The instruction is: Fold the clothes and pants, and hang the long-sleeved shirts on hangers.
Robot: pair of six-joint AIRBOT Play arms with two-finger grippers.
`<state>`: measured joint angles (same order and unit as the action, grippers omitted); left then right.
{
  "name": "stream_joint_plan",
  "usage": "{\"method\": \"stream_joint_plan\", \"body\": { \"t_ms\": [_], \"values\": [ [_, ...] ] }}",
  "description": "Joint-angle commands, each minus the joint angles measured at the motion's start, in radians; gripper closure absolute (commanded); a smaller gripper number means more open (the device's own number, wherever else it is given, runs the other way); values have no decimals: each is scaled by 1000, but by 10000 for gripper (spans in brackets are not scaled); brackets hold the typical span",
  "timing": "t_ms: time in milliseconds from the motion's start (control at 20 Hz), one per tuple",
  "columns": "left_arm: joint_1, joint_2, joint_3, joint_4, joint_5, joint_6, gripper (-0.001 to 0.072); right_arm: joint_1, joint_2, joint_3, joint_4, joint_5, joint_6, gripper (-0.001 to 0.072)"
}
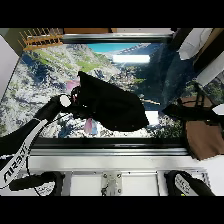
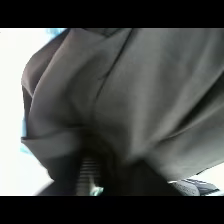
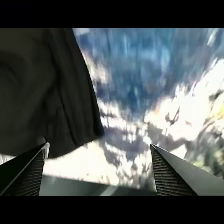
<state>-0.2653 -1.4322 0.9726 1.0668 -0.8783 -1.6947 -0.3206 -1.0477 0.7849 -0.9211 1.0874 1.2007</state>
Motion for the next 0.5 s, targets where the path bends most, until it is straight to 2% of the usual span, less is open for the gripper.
{"method": "stream_joint_plan", "body": {
  "t_ms": [0, 250, 400, 450],
  "values": [
    [12, -14, 10, -13, 10, 11, 692, 64, -138, -34, -2, -7, -1, 11],
    [22, -14, 71, -12, -24, 32, 693, 265, -335, -34, 63, -140, 3, 11],
    [22, -14, 80, -11, -44, 50, 692, 348, -376, -33, 116, -216, 2, 13],
    [22, -14, 80, -11, -49, 50, 692, 364, -376, -32, 122, -238, 2, 34]
  ]
}}
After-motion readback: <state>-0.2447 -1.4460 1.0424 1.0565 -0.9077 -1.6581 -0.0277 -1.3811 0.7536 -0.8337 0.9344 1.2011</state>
